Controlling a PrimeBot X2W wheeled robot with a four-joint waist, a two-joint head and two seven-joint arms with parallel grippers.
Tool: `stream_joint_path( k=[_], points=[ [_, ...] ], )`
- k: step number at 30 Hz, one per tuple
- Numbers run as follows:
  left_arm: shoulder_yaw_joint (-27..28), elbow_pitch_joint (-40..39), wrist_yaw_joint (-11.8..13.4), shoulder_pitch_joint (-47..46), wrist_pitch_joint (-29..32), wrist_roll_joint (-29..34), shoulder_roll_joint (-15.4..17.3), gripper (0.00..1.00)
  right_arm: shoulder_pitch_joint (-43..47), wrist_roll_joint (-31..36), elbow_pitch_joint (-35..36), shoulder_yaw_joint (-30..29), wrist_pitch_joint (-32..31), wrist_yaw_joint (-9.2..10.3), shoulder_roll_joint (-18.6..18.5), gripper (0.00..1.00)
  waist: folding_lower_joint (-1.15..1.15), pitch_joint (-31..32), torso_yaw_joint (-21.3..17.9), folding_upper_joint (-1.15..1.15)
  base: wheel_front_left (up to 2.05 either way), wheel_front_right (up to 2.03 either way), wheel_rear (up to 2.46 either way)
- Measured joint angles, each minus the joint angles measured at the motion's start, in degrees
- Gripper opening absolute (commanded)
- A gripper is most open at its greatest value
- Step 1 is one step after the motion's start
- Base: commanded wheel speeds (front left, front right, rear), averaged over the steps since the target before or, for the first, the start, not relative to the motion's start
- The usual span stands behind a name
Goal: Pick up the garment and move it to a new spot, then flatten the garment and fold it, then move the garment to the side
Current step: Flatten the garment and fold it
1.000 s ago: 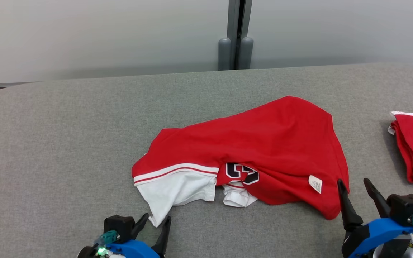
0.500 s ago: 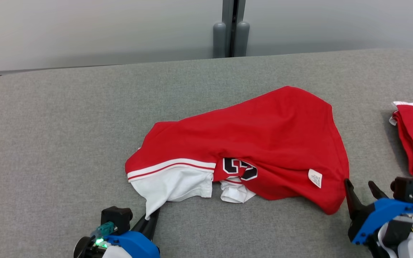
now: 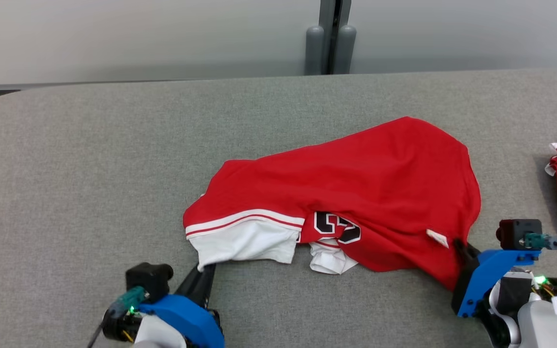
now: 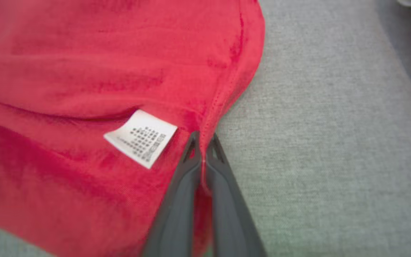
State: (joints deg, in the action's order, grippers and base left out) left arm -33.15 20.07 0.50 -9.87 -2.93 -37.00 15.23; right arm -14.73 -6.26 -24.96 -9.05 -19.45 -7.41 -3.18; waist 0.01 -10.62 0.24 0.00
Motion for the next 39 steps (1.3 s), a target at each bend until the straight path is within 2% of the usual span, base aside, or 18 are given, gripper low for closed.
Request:
stream_joint_path(
  k=[6,10,14,17,19,23,27,31,34,39],
  points=[
    [5.9,-9.7,-1.5,0.0,-4.3,-6.2,-0.9,0.0,2.3,-0.2,13.9,-0.5,0.3,-0.08,0.4,0.0,0.0,2.3,-0.5,0.0,0.0,0.0,0.0],
    [10.0,-18.2,-1.5,0.0,-3.8,-9.3,1.3,0.0,3.1,0.1,24.3,0.5,-4.1,-0.08,0.4,0.0,0.0,4.2,-1.3,0.0,0.0,0.0,0.0],
    [13.5,-27.3,0.0,-2.0,-1.1,-11.7,3.8,0.0,3.2,-0.6,34.2,2.1,-9.4,-0.08,0.2,0.0,-0.01,5.7,-2.0,0.0,0.0,0.0,0.0],
    [16.2,-35.8,1.8,-4.9,3.5,-13.8,6.6,0.0,2.9,-1.6,43.2,3.3,-14.6,-0.08,-2.0,0.0,0.0,6.3,-2.3,0.0,0.0,0.0,0.0],
    [16.7,-37.6,2.3,-5.7,4.7,-14.2,7.3,0.0,2.6,-2.1,45.3,3.5,-15.8,-0.08,-2.5,0.0,-0.01,6.2,-2.4,0.0,0.0,0.0,0.0],
    [19.4,-43.4,4.5,-10.1,9.5,-16.8,9.3,0.0,-0.4,-4.3,50.4,4.3,-19.9,-0.08,-6.0,0.0,-0.01,4.9,-2.8,0.0,0.0,0.0,0.0],
    [21.0,-42.4,5.6,-16.8,13.7,-17.6,11.7,0.0,-6.8,-7.9,48.8,5.5,-21.7,-0.08,-10.0,0.0,-0.01,1.7,-3.7,0.0,0.0,0.0,0.0],
    [21.7,-35.7,5.5,-25.9,15.7,-16.4,13.5,0.0,-17.5,-11.3,40.4,7.8,-19.5,-0.08,-12.4,0.0,0.0,-4.1,-5.4,0.0,0.0,0.0,0.0],
    [21.8,-29.2,4.9,-35.3,15.3,-13.0,14.8,0.0,-27.9,-11.9,32.1,9.9,-14.1,-0.08,-13.3,0.0,0.01,-9.2,-6.5,0.0,0.0,0.0,0.0],
    [21.2,-18.2,3.5,-51.1,10.3,-5.1,15.7,0.0,-45.0,-10.3,17.7,12.7,0.4,-0.08,-13.8,0.0,0.02,-15.6,-6.4,0.0,0.0,0.0,0.0]
  ],
)
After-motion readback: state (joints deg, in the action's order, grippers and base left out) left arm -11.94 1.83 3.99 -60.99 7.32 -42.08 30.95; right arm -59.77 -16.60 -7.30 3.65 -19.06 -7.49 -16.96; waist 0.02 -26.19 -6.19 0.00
